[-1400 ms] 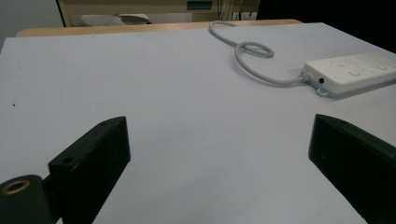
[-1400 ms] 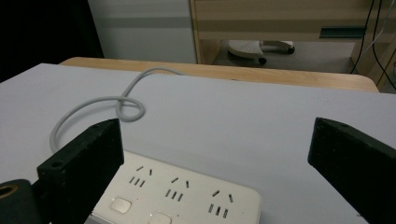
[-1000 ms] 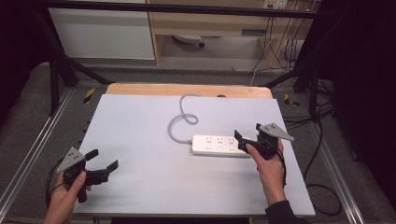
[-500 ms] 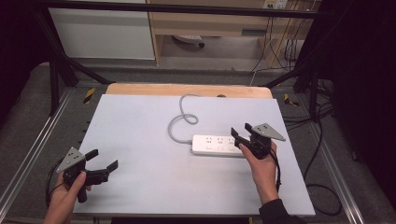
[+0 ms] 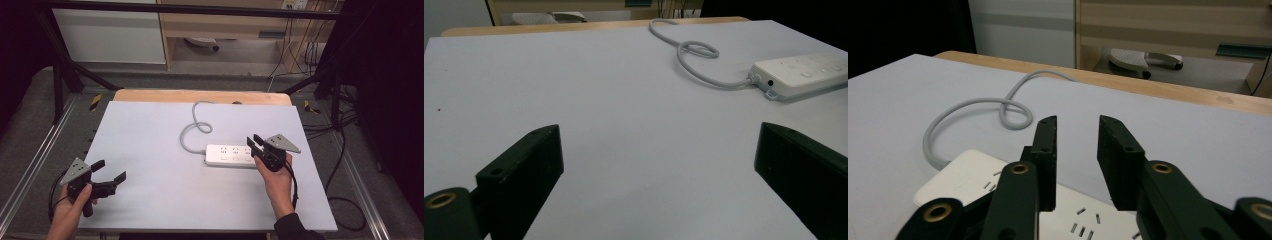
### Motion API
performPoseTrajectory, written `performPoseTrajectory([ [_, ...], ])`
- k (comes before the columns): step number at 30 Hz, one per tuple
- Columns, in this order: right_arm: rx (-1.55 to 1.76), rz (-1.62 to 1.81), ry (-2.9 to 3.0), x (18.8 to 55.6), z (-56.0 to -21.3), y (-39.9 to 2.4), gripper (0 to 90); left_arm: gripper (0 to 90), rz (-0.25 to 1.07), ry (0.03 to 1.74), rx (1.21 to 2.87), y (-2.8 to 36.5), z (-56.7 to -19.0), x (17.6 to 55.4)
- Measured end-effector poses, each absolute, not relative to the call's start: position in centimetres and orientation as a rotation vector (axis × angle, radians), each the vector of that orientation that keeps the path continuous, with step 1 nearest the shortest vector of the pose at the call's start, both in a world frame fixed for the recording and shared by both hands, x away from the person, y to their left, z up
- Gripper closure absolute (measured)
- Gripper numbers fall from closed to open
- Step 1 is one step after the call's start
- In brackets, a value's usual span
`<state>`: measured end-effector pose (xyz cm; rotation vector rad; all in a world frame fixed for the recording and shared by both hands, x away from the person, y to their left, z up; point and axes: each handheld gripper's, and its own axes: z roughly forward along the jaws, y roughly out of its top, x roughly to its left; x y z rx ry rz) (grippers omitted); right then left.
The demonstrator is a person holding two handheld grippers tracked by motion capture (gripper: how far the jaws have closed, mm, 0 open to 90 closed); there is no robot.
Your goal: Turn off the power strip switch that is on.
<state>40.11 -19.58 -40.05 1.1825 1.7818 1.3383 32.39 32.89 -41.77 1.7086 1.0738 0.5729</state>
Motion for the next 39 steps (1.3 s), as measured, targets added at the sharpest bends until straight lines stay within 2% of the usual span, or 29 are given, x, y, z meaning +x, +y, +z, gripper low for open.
performPoseTrajectory([
  [19, 1.120, 1.345, 1.847, 39.9, -41.2, -18.6, 90.0, 5.5, 0.577, 1.075, 1.706, 32.9, -41.7, 32.4],
  [39, 1.121, 1.312, 1.909, 40.0, -42.8, -17.9, 90.0, 5.5, 0.580, 1.072, 1.708, 33.0, -41.7, 32.4],
])
